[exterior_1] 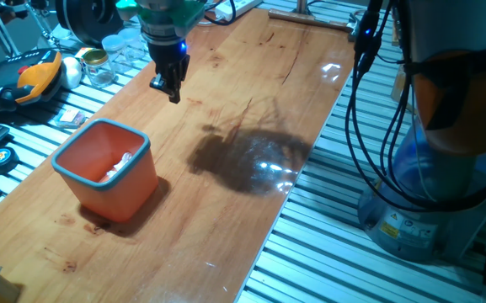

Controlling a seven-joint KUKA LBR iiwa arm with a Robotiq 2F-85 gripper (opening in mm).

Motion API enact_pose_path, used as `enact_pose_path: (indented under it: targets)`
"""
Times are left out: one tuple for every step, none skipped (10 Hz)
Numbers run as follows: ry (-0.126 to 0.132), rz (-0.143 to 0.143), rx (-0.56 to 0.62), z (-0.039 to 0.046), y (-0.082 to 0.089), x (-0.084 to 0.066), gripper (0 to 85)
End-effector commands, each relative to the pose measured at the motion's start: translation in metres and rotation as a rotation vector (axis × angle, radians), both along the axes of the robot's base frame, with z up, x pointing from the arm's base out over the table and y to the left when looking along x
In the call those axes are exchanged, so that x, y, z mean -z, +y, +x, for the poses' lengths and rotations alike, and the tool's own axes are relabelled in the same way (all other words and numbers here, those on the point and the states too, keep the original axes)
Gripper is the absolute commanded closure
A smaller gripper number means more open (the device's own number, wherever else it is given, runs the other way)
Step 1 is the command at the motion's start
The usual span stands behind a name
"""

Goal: Put the garbage in the trash can

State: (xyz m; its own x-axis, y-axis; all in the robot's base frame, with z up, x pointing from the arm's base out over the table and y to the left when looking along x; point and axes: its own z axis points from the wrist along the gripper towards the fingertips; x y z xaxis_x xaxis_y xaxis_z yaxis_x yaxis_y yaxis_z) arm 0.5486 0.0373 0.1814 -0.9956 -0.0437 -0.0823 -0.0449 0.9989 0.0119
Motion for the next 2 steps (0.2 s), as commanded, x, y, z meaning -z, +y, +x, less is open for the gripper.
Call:
enact_pose_path:
  targets:
    - [0.000, -0.002, 0.000, -0.0002, 0.0001, 0.0000, 85.0]
    - [-0.011, -0.009, 0.002, 0.0003, -0.0003, -0.0005, 85.0]
